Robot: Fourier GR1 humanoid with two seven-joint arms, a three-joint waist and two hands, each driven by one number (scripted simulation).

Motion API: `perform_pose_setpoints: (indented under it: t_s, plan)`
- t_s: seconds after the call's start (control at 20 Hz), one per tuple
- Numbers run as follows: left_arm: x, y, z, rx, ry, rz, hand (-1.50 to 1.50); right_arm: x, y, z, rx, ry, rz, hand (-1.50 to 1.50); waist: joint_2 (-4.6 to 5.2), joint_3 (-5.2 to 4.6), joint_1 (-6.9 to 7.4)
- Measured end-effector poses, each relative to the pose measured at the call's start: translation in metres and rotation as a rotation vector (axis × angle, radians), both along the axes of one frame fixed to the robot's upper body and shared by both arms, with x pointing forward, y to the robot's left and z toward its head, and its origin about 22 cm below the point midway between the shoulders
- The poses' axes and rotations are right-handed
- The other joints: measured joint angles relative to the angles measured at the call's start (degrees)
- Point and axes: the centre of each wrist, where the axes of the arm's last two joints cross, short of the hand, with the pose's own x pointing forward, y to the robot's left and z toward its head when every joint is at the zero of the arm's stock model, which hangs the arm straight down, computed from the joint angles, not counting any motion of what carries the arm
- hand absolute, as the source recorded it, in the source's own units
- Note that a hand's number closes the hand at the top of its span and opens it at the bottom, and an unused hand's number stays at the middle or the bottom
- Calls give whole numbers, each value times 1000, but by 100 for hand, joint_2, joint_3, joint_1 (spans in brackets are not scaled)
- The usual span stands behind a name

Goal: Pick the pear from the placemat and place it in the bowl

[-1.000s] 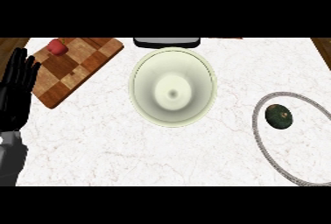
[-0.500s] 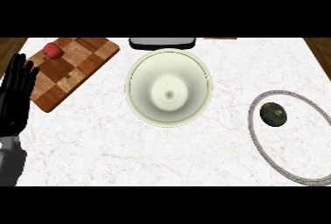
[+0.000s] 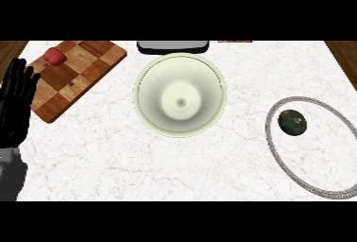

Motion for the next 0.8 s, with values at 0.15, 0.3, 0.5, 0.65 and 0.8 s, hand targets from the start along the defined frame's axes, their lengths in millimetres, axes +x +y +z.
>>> perform_pose_setpoints:
  t_s: [0.15, 0.3, 0.5, 0.65, 0.8]
  plan:
    - [-4, 0, 0, -5, -1, -7, 0, 3, 38, 5, -19, 29, 34, 150, 4, 2, 27]
    - [2, -3, 4, -4, -3, -4, 0, 1, 73, 4, -49, 57, 60, 150, 17, 4, 19]
    - [-1, -1, 5, -2, -5, -16, 0, -3, 120, -10, -75, 101, 74, 150, 33, 7, 66]
    - [3, 1, 6, -2, -12, -18, 0, -8, 153, -30, -97, 138, 89, 150, 49, 7, 80]
    - [5, 0, 7, -4, -17, -21, 0, -16, 182, -55, -116, 156, 87, 150, 61, 9, 97]
